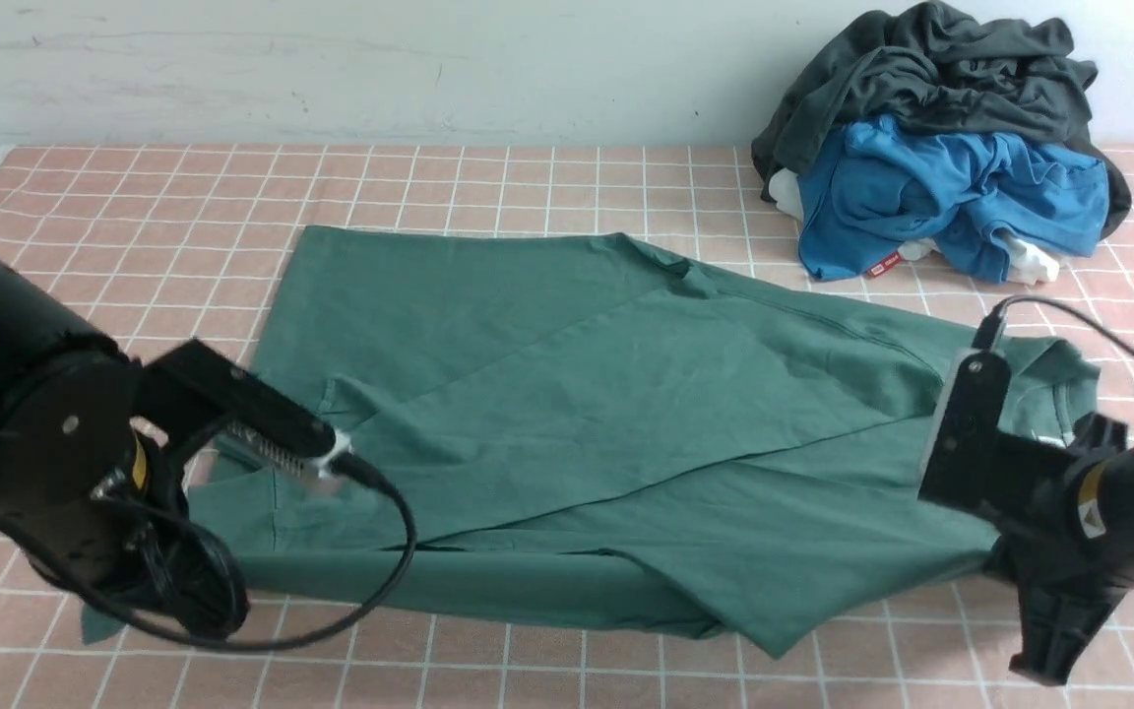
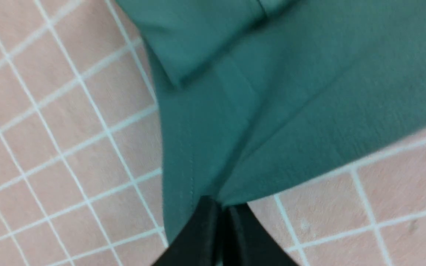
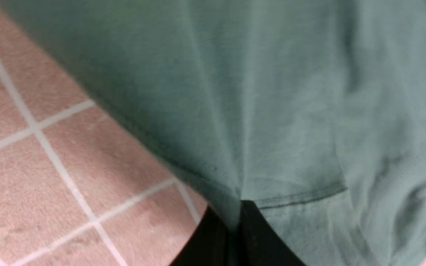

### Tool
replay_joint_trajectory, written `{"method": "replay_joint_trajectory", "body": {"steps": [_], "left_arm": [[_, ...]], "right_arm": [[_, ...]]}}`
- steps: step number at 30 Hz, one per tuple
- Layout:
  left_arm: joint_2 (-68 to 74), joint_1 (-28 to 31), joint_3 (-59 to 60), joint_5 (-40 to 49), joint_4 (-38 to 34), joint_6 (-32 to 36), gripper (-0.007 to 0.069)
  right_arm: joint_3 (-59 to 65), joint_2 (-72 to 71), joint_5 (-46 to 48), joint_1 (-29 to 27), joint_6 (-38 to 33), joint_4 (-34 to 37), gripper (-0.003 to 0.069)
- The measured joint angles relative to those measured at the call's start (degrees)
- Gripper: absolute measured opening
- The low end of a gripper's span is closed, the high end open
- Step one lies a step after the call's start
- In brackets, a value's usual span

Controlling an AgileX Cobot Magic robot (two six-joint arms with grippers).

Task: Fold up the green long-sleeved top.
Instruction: Use both arms to drag the lower edge of the fabric forward and fold it over the upper edge

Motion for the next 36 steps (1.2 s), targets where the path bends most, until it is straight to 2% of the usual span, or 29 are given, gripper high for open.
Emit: {"method": "replay_joint_trajectory", "body": {"steps": [3, 6, 8, 10, 12, 17, 19, 20, 21, 23, 26, 28, 31, 34, 36], "left_arm": [[0.7, 0.6, -5.7, -1.5, -0.9, -0.1, 0.002], [4.4, 3.3, -13.0, -8.3, -1.1, -2.2, 0.002], [8.9, 5.7, -17.7, -15.8, -0.5, -6.3, 0.002], [11.3, 6.7, -19.7, -18.7, -0.1, -8.5, 0.002], [18.6, 9.0, -25.5, -23.5, 1.5, -14.2, 0.002], [28.2, 10.4, -32.2, -21.9, 3.6, -16.8, 0.002], [31.5, 10.2, -34.3, -16.0, 3.1, -14.0, 0.002], [32.3, 9.8, -34.9, -11.2, 2.1, -9.9, 0.002], [32.4, 9.8, -34.9, -11.2, 1.9, -9.9, 0.002], [32.7, 9.2, -34.9, -0.6, -3.8, -1.1, 0.0021], [32.4, 8.0, -33.8, 7.4, -13.0, 8.9, 0.0052], [31.9, 7.1, -32.1, 8.0, -15.5, 12.8, 0.0083], [30.8, 3.8, -28.1, 7.3, -17.0, 20.4, 0.018], [30.5, 0.4, -24.5, 5.1, -17.0, 25.0, 0.0308], [30.5, -0.7, -23.4, 4.0, -17.0, 25.8, 0.035]], "right_arm": [[-3.8, 0.4, 3.0, 0.0, 3.8, -2.4, 0.0003], [-10.7, 2.9, 2.3, -1.0, 7.4, -6.6, 0.0003], [-15.9, 6.6, -1.4, -3.2, 10.5, -9.9, 0.0003], [-18.7, 8.6, -4.2, -4.8, 12.2, -11.4, 0.0003], [-25.1, 15.2, -9.8, -7.7, 15.4, -13.8, 0.0002], [-33.6, 24.8, -10.2, -9.1, 16.8, -14.8, 0.0002], [-36.9, 28.5, -6.9, -8.6, 16.8, -14.8, 0.0002], [-37.9, 29.9, -3.9, -8.1, 16.8, -14.8, 0.0002], [-38.0, 30.0, -3.5, -7.9, 16.8, -14.8, 0.0002], [-38.5, 30.5, 0.8, -6.9, 16.8, -13.2, 0.0002], [-38.7, 30.5, 6.1, -5.8, 16.8, -8.8, 0.0002], [-38.8, 30.5, 8.1, -5.6, 16.5, -6.6, 0.0002], [-38.9, 30.5, 10.3, -5.6, 14.4, -3.8, 0.0002], [-39.0, 30.5, 10.5, -5.6, 12.8, -3.0, 0.0002], [-39.0, 30.5, 10.5, -5.6, 12.5, -2.9, 0.0002]]}}
